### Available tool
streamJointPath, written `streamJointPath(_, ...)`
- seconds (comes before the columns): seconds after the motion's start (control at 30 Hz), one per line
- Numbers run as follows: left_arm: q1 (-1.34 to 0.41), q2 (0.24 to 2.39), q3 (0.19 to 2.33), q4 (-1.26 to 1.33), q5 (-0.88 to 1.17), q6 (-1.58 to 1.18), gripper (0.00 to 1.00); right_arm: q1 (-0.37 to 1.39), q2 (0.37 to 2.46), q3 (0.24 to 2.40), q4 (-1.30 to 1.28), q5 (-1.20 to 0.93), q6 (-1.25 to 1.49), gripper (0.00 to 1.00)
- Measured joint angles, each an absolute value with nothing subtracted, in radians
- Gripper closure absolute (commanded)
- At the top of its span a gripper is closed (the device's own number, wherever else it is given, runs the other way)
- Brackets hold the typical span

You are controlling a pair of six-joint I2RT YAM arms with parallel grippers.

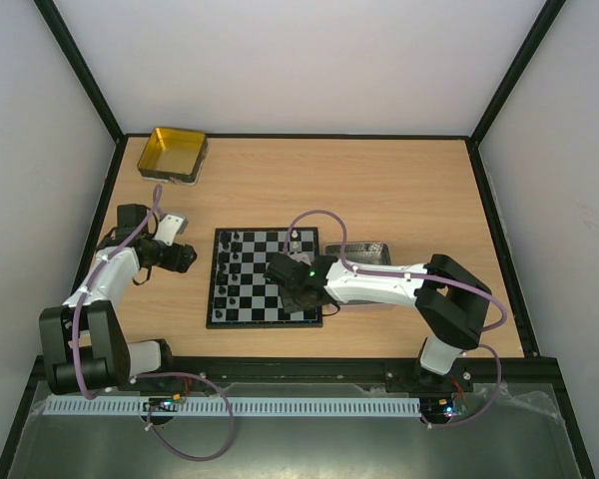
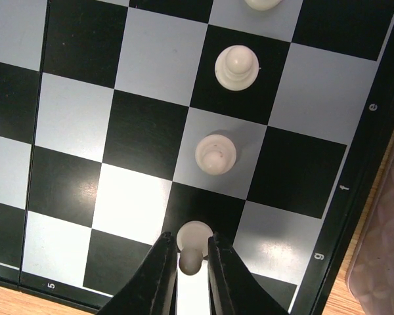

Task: Set up the chess pieces on the board
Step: Place the chess piece on the chessboard.

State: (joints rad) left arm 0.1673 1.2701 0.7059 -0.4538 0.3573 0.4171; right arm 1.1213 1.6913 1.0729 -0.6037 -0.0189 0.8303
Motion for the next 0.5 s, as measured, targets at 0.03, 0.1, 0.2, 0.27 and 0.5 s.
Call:
streamJointPath(0.03,0.167,1.27,0.706,-0.454,0.358,0.417,0.19,1.121,1.692,1.073,-0.604,-0.019,0.83,0.86)
streamJointPath(0.1,0.167,1.27,0.706,-0.454,0.359,0.417,0.19,1.121,1.695,1.073,-0.602,-0.019,0.83,0.86)
streamJointPath(0.2,0.167,1.27,0.706,-0.454,0.359,0.417,0.19,1.121,1.699,1.073,-0.601,-0.019,0.83,0.85)
streamJointPath(0.27,0.167,1.27,0.706,-0.454,0.359,0.417,0.19,1.121,1.7,1.073,-0.601,-0.018,0.83,0.84)
streamJointPath(0.5,0.167,1.27,0.706,-0.454,0.359,0.417,0.19,1.113,1.691,1.086,-0.62,0.026,0.834,0.82)
